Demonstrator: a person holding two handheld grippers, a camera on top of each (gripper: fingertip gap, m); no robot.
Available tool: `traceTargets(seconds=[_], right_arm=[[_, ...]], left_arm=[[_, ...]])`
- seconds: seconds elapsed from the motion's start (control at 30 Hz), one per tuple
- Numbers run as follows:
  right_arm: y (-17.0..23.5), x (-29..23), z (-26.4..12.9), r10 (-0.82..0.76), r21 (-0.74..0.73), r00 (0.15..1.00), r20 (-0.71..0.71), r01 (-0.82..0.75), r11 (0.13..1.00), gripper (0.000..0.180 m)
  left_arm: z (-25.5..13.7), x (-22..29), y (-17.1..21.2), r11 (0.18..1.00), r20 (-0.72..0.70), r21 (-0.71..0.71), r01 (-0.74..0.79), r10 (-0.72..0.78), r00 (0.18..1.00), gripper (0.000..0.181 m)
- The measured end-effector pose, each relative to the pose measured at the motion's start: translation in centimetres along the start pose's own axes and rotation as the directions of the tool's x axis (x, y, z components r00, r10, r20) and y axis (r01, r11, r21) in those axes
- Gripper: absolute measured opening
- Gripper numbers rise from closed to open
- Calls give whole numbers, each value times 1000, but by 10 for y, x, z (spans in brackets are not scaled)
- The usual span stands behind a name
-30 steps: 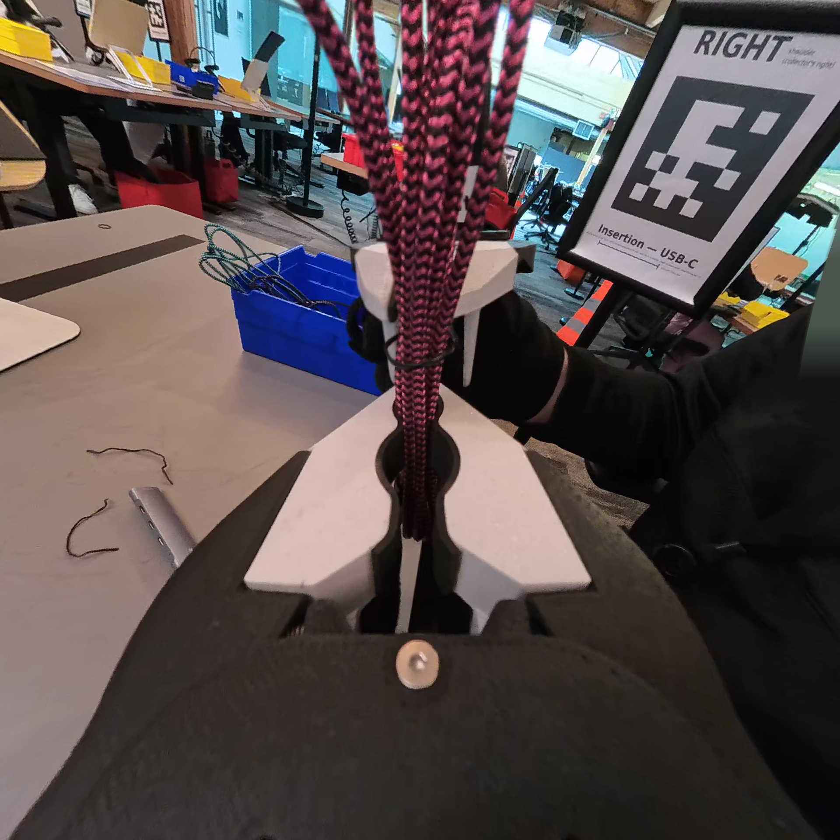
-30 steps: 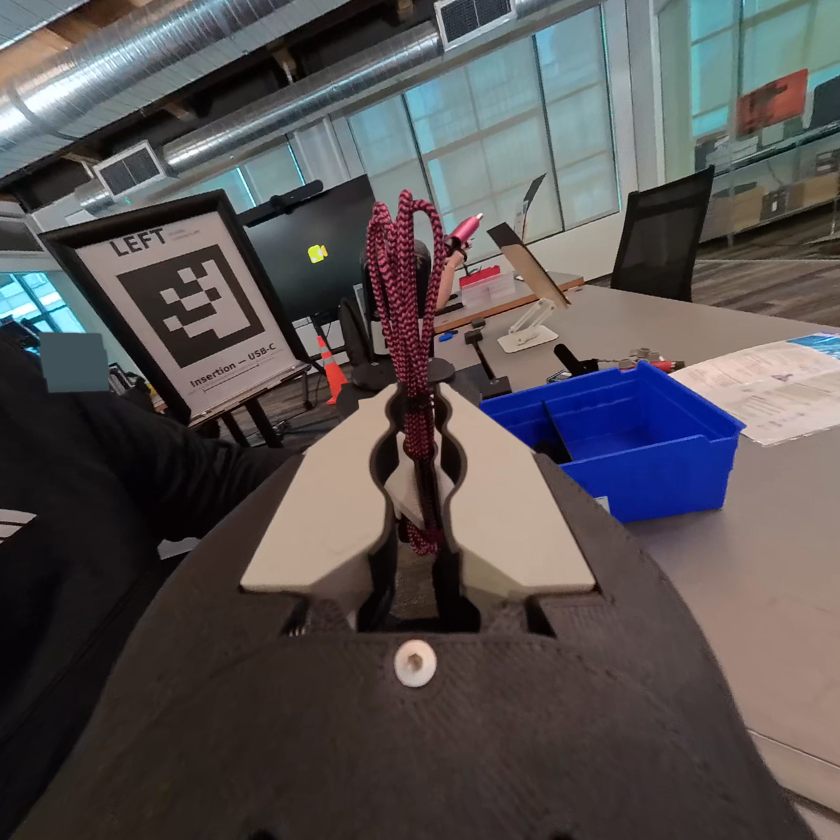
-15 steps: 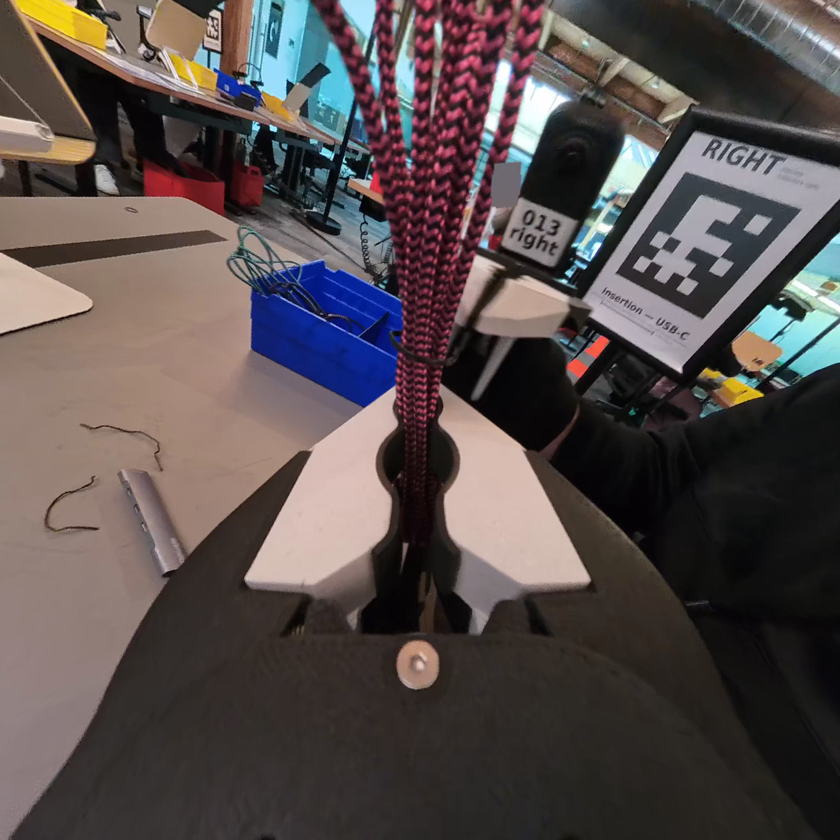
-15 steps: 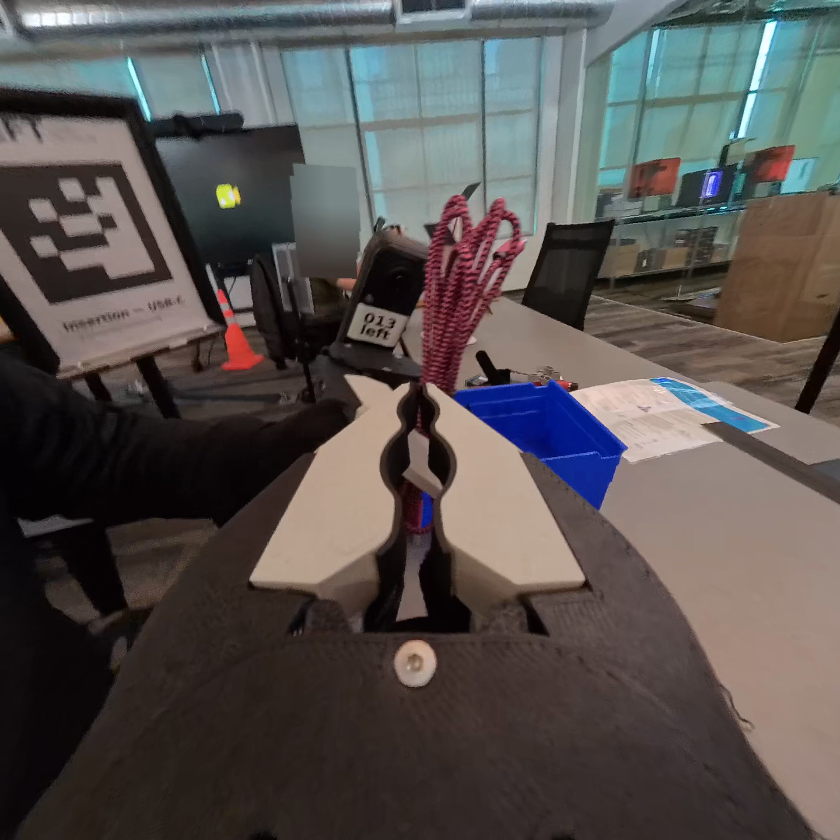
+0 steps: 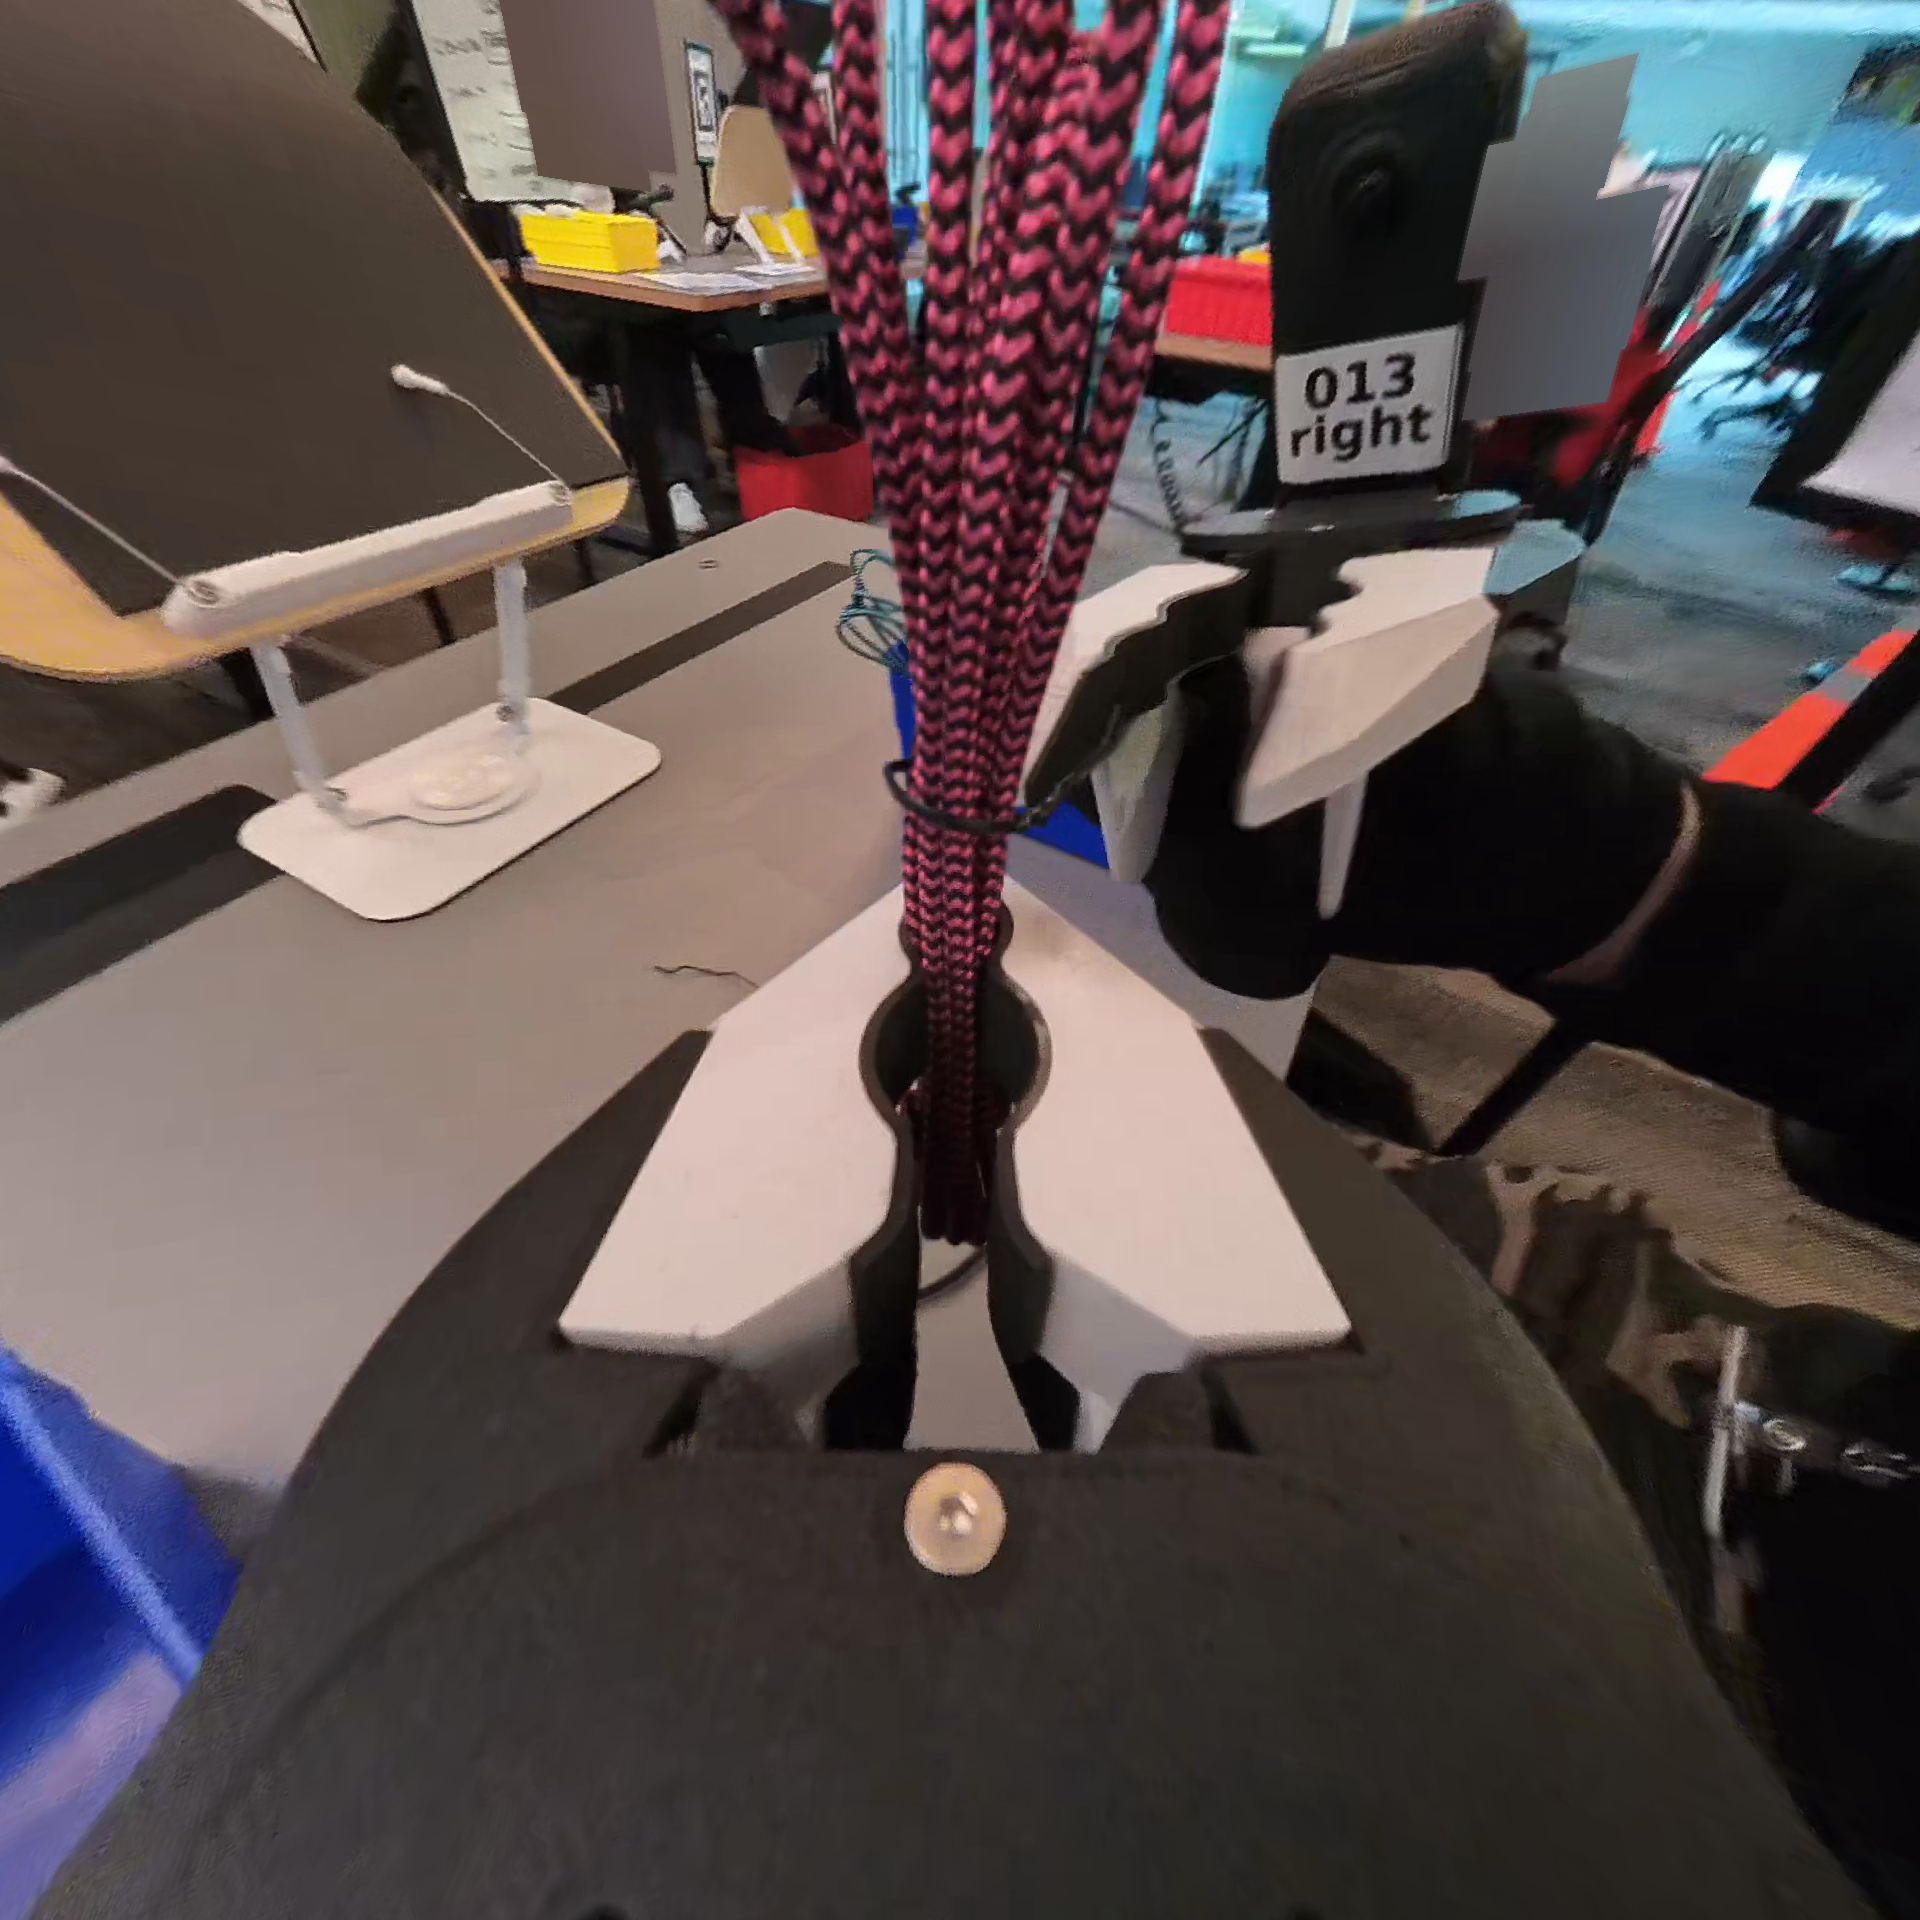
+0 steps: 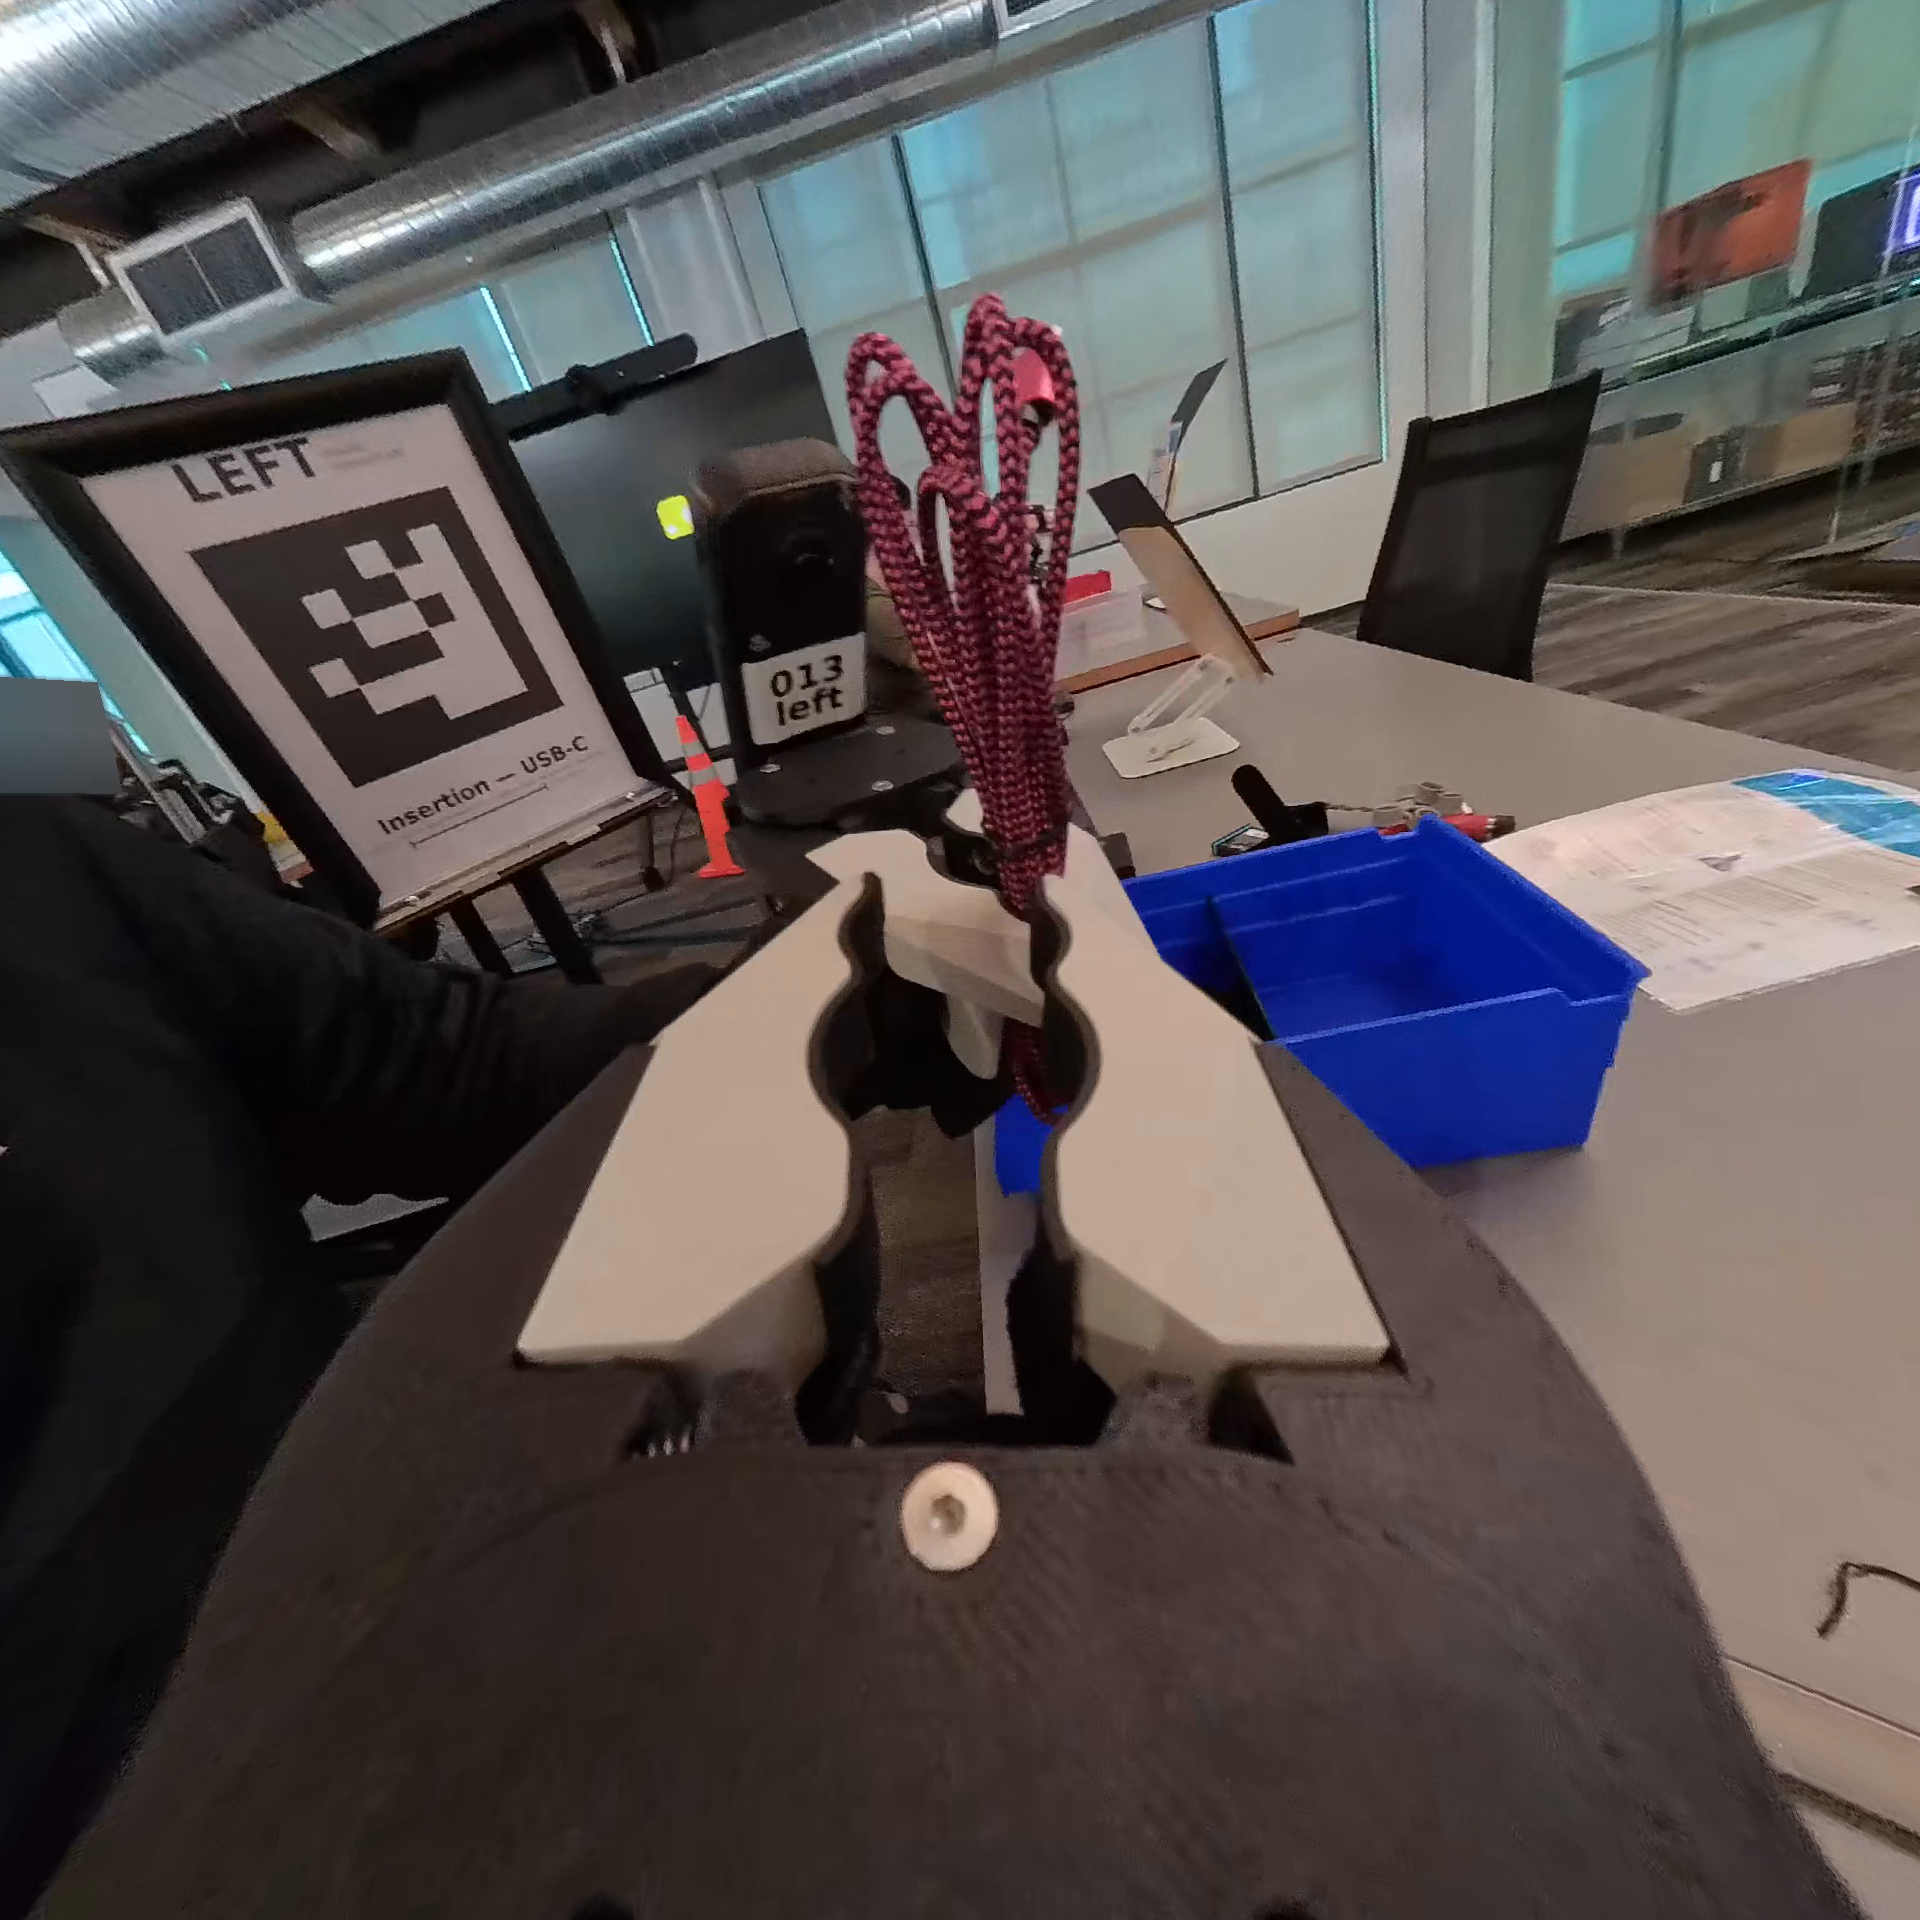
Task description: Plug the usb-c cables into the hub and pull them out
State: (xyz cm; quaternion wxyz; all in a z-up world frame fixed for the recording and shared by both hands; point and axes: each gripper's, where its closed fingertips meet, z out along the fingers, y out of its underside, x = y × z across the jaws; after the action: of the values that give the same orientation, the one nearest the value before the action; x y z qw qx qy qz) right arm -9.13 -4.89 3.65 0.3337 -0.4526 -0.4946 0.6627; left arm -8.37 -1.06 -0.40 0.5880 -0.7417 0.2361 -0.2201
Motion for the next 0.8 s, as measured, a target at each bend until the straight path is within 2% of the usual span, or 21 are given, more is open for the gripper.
traceTargets(seconds=[0.07, 0.13, 0.23, 0.3, 0.4, 0.5, 0.57, 0.8], right_arm=[[2, 2, 1, -16, -9, 1000, -20, 15, 1000, 19], [-4, 1, -1, -63, 30, 997, -37, 64, 997, 0], [-10, 4, -2, -71, 53, 995, -73, 75, 996, 0], [-6, 10, -3, -92, 26, 989, -113, 96, 995, 15], [-4, 15, -5, -122, 1, 982, -146, 123, 992, 20], [-4, 13, -4, -188, -17, 969, -158, 188, 982, 12], [-6, 10, -4, -216, -8, 964, -154, 217, 976, 0], [-8, 8, -6, -242, -12, 957, -157, 244, 970, 0]], left_arm=[[0, 0, 0, 1000, 7, -13, -13, 13, 1000, 1], [0, -1, 1, 1000, 11, -22, -8, 9, 1000, 1], [1, -2, 4, 998, 24, -49, -32, 33, 999, 1], [2, -1, 5, 998, 23, -53, -36, 37, 999, 1], [2, 0, 5, 998, 19, -54, -25, 26, 999, 1], [3, 0, 6, 998, 15, -60, -20, 21, 1000, 1], [4, 0, 8, 997, 13, -71, -20, 21, 1000, 1], [6, 2, 9, 997, 0, -76, -11, 11, 1000, 1]])
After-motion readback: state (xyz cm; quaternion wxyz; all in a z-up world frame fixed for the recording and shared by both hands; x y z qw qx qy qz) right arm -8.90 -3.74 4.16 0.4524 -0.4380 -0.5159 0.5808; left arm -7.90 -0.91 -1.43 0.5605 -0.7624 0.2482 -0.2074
